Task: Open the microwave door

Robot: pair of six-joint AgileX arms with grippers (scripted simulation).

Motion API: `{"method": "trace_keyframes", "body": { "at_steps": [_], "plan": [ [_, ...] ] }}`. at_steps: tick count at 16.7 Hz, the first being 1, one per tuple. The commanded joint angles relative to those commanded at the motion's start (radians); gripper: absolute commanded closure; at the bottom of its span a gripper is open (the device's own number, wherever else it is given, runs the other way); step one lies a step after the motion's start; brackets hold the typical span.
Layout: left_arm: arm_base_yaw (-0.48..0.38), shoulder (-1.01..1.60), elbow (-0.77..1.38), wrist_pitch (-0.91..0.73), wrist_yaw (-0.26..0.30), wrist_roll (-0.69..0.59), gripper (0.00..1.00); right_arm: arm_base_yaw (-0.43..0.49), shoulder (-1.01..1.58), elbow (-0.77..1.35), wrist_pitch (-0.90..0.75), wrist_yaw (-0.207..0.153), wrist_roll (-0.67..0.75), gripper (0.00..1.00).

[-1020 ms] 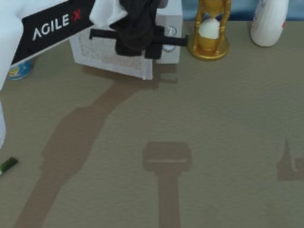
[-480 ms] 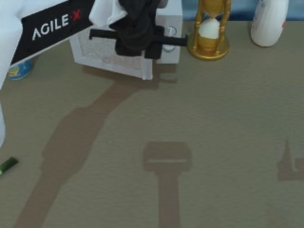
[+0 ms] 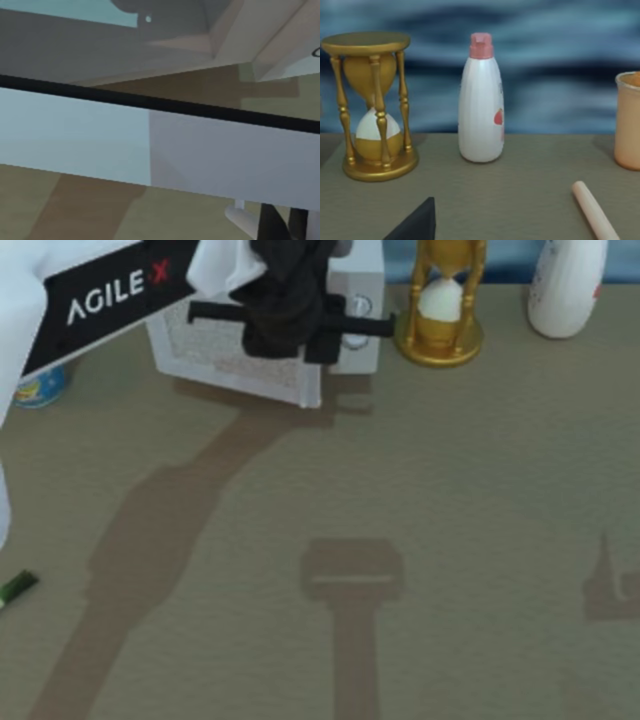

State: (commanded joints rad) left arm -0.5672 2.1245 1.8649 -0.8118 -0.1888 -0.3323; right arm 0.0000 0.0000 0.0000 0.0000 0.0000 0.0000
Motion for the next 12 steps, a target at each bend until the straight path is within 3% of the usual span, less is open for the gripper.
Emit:
{"method": "trace_keyframes", "body": {
  "at_steps": [7,12],
  "plan": [
    [-0.006,0.002,-0.006,0.002,0.006,0.000,1.00,0.000,0.000,0.000,0.000,0.000,0.000,0.00],
    [0.014,-0.072,-0.115,0.052,0.046,0.087,1.00,0.000,0.000,0.000,0.000,0.000,0.000,0.00]
  ]
}}
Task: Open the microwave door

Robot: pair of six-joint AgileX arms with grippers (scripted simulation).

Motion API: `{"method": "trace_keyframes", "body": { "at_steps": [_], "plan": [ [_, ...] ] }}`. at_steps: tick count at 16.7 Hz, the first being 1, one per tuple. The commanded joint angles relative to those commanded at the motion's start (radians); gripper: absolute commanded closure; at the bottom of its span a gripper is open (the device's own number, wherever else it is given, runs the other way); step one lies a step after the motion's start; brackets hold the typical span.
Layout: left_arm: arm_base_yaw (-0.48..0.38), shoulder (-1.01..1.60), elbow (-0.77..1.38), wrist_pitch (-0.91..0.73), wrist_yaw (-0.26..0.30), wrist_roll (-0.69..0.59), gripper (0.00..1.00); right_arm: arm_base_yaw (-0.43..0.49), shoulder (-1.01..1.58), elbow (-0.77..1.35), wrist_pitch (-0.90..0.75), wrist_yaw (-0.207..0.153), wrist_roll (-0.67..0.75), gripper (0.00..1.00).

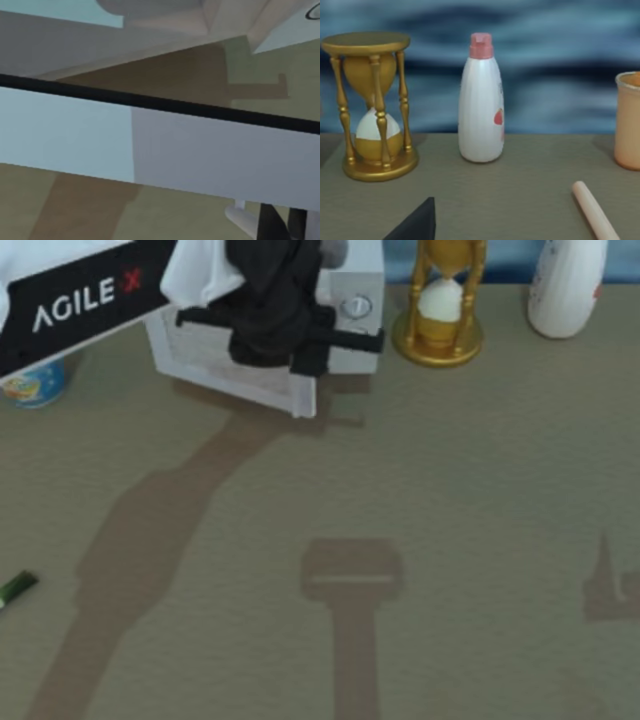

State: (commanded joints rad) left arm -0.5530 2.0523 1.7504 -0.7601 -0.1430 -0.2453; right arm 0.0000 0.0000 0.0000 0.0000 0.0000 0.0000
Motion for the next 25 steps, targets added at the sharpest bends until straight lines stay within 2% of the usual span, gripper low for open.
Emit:
{"method": "trace_keyframes", "body": {
  "at_steps": [3,25],
  "plan": [
    [0.006,-0.025,-0.034,0.018,0.017,0.028,1.00,0.000,0.000,0.000,0.000,0.000,0.000,0.00],
    [0.006,-0.025,-0.034,0.018,0.017,0.028,1.00,0.000,0.000,0.000,0.000,0.000,0.000,0.00]
  ]
}}
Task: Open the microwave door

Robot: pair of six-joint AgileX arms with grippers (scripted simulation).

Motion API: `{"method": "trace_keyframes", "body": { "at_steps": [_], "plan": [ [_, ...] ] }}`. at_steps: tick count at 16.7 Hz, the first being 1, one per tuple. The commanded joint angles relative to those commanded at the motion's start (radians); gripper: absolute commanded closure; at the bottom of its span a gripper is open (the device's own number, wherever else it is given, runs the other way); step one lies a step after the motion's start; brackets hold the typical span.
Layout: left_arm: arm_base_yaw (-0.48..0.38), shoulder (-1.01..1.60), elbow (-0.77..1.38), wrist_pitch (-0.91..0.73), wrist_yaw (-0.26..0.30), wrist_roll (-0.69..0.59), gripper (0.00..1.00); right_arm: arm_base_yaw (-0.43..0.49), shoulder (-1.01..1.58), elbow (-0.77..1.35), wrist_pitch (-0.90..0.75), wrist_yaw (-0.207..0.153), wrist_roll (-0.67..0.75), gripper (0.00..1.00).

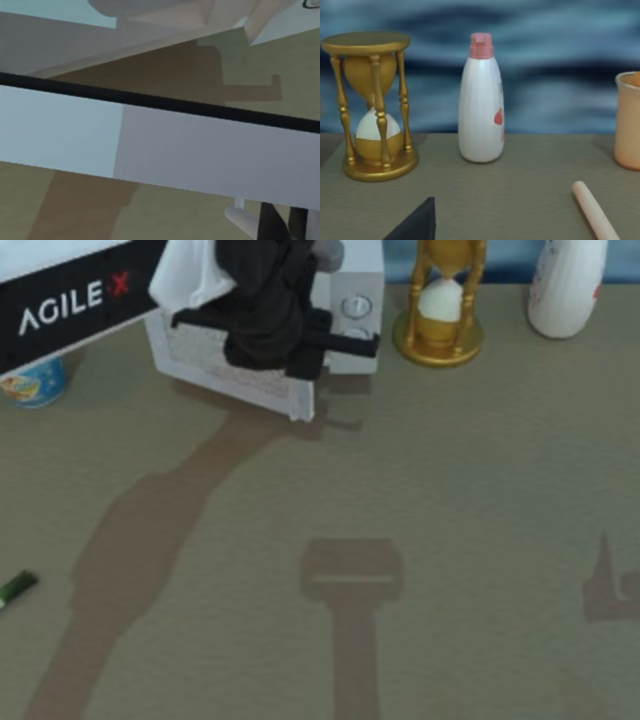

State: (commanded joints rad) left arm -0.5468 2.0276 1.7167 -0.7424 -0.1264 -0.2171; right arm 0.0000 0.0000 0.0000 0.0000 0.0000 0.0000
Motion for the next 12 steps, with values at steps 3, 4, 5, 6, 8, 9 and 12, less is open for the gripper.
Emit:
{"method": "trace_keyframes", "body": {
  "at_steps": [3,4,5,6,8,9,12],
  "plan": [
    [-0.007,0.004,-0.004,0.000,0.006,-0.004,1.00,0.000,0.000,0.000,0.000,0.000,0.000,0.00],
    [-0.006,0.002,-0.006,0.001,0.007,-0.001,1.00,0.000,0.000,0.000,0.000,0.000,0.000,0.00],
    [-0.003,-0.007,-0.016,0.006,0.011,0.012,1.00,0.000,0.000,0.000,0.000,0.000,0.000,0.00],
    [0.001,-0.019,-0.031,0.013,0.018,0.029,1.00,0.000,0.000,0.000,0.000,0.000,0.000,0.00],
    [0.014,-0.048,-0.072,0.028,0.038,0.069,1.00,0.000,0.000,0.000,0.000,0.000,0.000,0.00],
    [0.020,-0.062,-0.093,0.035,0.050,0.091,1.00,0.000,0.000,0.000,0.000,0.000,0.000,0.00],
    [0.030,-0.088,-0.126,0.050,0.072,0.126,1.00,0.000,0.000,0.000,0.000,0.000,0.000,0.00]
  ]
}}
